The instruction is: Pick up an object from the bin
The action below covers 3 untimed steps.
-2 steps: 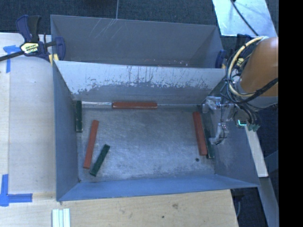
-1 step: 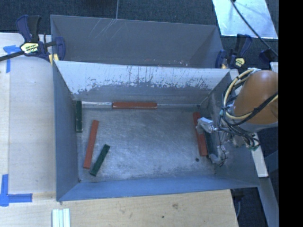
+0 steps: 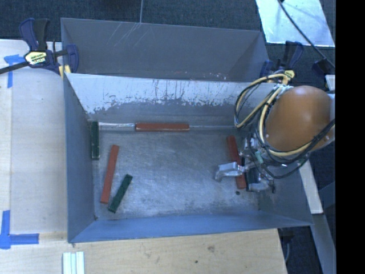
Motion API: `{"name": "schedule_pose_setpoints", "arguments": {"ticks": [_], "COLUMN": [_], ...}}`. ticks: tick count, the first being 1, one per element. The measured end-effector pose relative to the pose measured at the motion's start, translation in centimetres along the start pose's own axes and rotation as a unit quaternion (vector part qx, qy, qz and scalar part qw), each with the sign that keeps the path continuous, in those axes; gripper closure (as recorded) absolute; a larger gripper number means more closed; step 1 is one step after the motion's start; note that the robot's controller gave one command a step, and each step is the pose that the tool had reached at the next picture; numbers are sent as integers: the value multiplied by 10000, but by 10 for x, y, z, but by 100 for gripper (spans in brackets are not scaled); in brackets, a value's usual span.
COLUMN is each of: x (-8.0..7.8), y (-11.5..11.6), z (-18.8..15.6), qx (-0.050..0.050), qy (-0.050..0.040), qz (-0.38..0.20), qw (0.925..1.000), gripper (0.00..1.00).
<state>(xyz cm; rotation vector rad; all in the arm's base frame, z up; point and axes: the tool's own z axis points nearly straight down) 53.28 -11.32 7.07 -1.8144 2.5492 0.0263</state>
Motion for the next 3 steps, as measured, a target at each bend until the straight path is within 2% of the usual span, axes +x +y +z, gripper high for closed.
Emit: {"name": "schedule_pose_setpoints", "arguments": {"ticks": [1, 2, 3], "x": [-42, -40, -52], "y": [-84, -85, -52], "z": [0, -1, -146], "qx": [48, 44, 73], "qy": [83, 94, 90], "qz": [-971, -948, -1067], "qw": [9952, 9954, 9942], "gripper": [0, 100, 100]}}
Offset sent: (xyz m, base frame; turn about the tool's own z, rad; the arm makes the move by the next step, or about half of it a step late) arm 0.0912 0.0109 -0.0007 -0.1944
